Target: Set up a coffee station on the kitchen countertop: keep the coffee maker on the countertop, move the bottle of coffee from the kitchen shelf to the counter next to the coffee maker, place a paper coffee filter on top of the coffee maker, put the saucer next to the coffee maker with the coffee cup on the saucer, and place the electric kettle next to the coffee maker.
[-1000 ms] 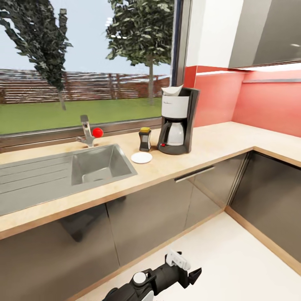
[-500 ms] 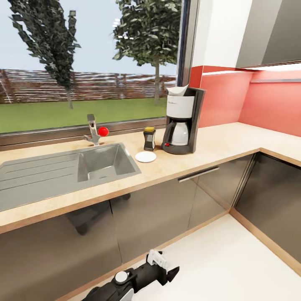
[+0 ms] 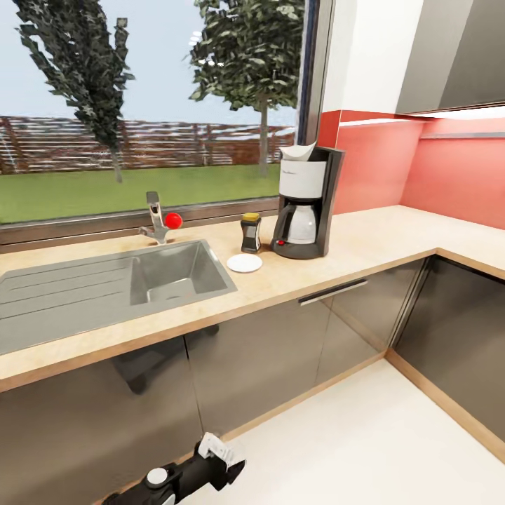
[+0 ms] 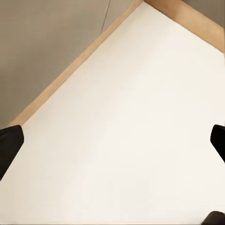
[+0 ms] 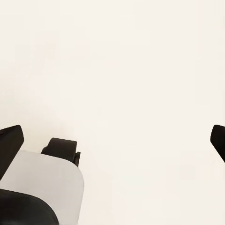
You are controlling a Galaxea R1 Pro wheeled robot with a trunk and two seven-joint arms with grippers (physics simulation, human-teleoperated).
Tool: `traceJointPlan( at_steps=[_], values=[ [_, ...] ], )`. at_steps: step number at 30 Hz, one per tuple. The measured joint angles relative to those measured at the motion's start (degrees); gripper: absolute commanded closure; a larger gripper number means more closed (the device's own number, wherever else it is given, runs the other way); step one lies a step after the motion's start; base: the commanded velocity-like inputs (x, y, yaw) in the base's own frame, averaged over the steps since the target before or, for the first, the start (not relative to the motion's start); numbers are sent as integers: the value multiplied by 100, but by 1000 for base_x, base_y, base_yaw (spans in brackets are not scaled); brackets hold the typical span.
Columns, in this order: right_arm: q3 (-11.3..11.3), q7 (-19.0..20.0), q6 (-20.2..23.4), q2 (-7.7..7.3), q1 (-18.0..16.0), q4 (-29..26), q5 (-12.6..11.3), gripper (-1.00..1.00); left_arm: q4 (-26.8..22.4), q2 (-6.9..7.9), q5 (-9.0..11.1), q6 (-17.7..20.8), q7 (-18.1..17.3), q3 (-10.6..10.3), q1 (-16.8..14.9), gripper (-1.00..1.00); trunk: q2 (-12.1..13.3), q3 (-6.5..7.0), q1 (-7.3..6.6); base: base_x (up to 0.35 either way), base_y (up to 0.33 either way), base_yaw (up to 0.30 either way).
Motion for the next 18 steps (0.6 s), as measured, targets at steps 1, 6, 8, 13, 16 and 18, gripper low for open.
traceJointPlan(
  at_steps=[1,6,8,13,16,18],
  values=[
    [0,0,0,0,0,0,-1,-100,111,11,1,-11,-3,14,2,-100,0,0,0,0,0,0],
    [0,0,0,0,0,0,-2,-100,448,39,6,-36,-105,87,228,-100,0,-1,0,0,0,0],
    [0,0,0,0,0,1,-2,-100,511,48,11,-72,-305,501,335,-100,0,0,0,0,0,0],
    [0,0,0,0,0,2,-2,-100,709,53,10,-96,-550,730,494,-100,0,0,0,0,0,0],
    [0,0,0,0,0,0,-2,-100,1047,108,11,-115,-670,791,610,-100,0,0,0,0,0,0],
    [0,0,0,0,0,6,-2,-100,1098,278,15,-116,-873,1037,922,-100,0,-1,0,0,0,0]
  ],
)
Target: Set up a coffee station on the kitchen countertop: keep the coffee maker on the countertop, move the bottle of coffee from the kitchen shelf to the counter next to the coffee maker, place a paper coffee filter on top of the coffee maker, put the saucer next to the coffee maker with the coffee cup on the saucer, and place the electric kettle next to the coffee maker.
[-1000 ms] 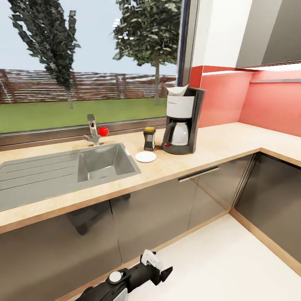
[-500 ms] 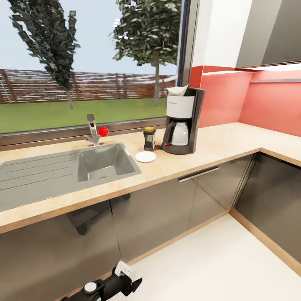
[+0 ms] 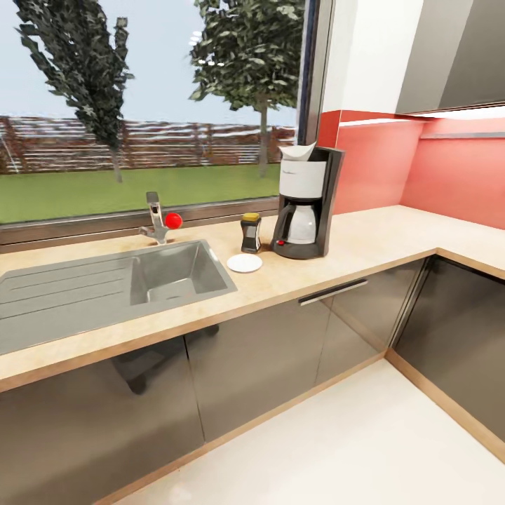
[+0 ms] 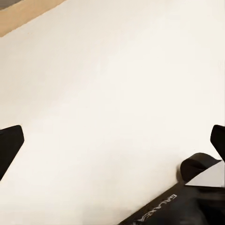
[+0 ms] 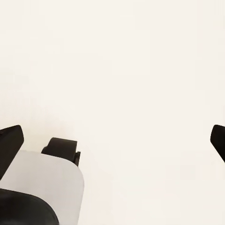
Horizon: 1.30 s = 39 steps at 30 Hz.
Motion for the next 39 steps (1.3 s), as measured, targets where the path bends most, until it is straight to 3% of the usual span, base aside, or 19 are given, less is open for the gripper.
traceJointPlan(
  at_steps=[2,5,6,12,15,18,19,26,39],
  values=[
    [-2,0,0,0,0,0,0,-100,134,134,0,-20,-476,642,278,-100,0,0,0,0,0,0],
    [-1,0,0,0,0,2,0,-100,413,174,-4,-68,-800,1084,389,-100,0,0,0,0,0,0],
    [-1,0,0,0,0,2,0,-100,618,179,-5,-85,-904,1198,420,-100,0,0,0,0,0,0],
    [-4,0,-1,0,0,-1,1,-100,1131,179,-1,-109,-1373,1424,511,-100,0,1,0,0,0,0],
    [-11,0,-6,0,-2,-7,0,-100,1207,146,-1,-112,-1506,1709,587,-100,0,1,0,0,0,0],
    [-15,-1,-8,6,-7,-12,-1,-100,1249,36,-2,-108,-1576,2108,675,-100,0,1,0,0,0,0],
    [-13,0,-6,1,-8,-12,-1,-100,1256,-95,-4,-104,-1592,2219,703,-100,0,1,0,0,0,0],
    [-8,-2,-10,25,-9,-6,0,-100,1254,-141,-2,-87,-1555,2283,713,-100,0,1,0,0,-75,17],
    [-9,-17,-9,34,-10,-3,1,-100,1253,-140,1,-79,-1547,2298,716,-100,0,1,0,-8,5,256]
  ],
)
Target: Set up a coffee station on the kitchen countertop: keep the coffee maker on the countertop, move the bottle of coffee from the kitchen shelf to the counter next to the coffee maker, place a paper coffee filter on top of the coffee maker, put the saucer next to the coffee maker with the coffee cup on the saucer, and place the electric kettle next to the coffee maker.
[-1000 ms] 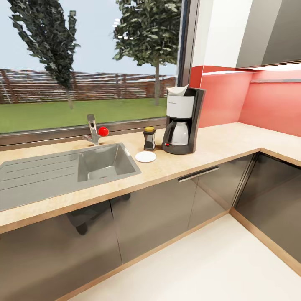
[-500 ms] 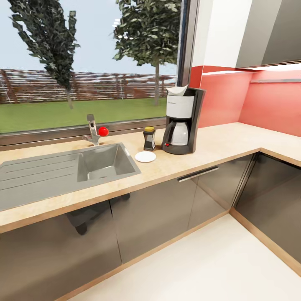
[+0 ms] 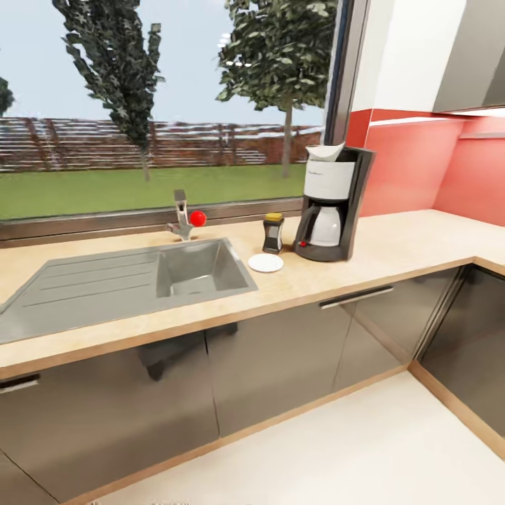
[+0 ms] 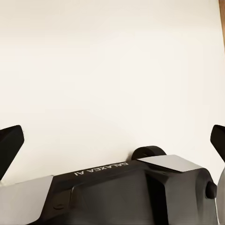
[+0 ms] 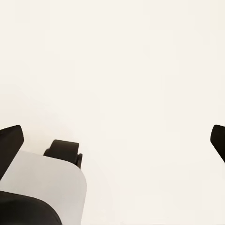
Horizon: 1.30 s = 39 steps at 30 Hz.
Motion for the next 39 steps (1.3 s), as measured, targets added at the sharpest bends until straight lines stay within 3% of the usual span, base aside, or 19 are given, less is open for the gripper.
traceJointPlan(
  at_steps=[12,21,23,24,25,39],
  values=[
    [0,9,1,-4,1,-1,-1,-100,2,0,0,1,-1,61,-1,-100,0,0,1,-118,230,132],
    [0,1,0,1,0,0,3,-100,28,7,-1,1,6,77,0,-100,0,0,0,-16,22,259],
    [0,0,0,1,0,0,3,-100,113,17,0,1,8,165,0,-100,0,0,0,-1,1,272],
    [0,-1,0,1,0,0,6,-100,188,23,2,2,6,518,-1,-100,0,0,0,0,0,272],
    [0,0,0,1,0,0,7,-100,218,26,1,3,3,703,1,-100,0,0,0,0,0,273],
    [8,1,0,1,0,0,9,-100,233,27,-2,4,2,794,-1,-100,0,0,0,39,84,196]
  ],
)
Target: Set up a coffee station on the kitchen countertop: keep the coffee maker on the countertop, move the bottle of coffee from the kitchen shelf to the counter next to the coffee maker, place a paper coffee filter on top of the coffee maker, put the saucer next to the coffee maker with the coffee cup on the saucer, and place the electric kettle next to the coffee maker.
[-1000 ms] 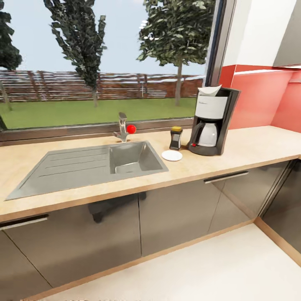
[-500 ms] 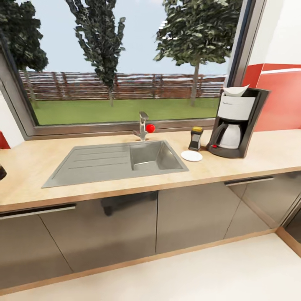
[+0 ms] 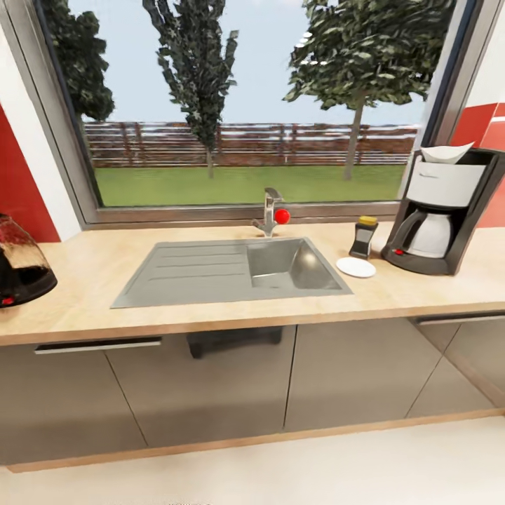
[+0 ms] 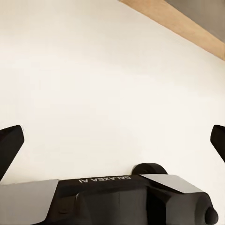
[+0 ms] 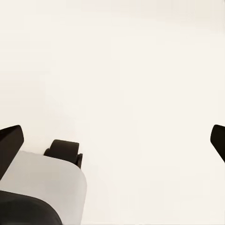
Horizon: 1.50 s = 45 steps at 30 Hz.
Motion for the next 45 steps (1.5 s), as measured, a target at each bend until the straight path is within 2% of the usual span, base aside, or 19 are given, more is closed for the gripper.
traceJointPlan(
  at_steps=[45],
  values=[
    [0,-3,0,0,0,0,1,-100,1,0,-5,0,0,0,3,-100,0,0,0,0,0,272]
  ],
)
